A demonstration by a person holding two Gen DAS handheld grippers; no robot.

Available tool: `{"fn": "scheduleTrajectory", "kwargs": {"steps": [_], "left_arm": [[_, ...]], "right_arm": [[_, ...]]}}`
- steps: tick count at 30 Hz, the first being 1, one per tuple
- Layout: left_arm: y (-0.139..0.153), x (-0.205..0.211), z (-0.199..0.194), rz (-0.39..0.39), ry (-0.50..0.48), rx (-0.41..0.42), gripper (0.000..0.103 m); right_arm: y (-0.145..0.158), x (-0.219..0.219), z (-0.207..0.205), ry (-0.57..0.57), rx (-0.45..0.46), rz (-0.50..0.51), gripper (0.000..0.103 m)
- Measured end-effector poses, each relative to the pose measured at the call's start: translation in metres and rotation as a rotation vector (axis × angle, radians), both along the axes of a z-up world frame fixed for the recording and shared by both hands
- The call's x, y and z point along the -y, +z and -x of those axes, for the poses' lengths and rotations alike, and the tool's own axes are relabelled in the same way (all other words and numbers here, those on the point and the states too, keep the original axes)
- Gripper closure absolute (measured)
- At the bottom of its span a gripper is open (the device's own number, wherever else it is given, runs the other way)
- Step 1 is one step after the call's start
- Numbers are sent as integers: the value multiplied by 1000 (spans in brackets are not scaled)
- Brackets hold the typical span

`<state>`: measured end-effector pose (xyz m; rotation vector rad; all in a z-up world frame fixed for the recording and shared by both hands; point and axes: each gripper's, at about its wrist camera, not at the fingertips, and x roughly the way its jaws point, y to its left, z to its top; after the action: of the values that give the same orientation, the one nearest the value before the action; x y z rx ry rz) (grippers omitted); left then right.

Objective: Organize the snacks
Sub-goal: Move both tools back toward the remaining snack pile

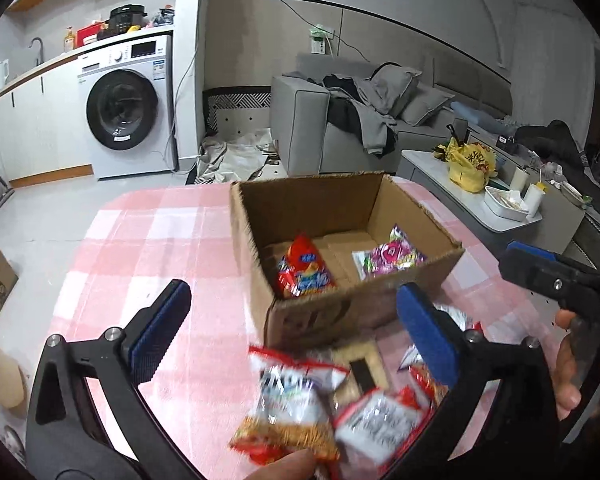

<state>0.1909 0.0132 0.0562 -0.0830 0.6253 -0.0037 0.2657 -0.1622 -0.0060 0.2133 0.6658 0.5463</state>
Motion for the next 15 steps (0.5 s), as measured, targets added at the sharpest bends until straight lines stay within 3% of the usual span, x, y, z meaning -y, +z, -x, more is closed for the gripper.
{"fn": "scheduleTrajectory", "kwargs": {"steps": [15], "left_arm": [[-14, -26, 89, -7, 36, -33, 1]], "right_arm": [[-29, 5, 43, 43, -80, 72, 0]]}}
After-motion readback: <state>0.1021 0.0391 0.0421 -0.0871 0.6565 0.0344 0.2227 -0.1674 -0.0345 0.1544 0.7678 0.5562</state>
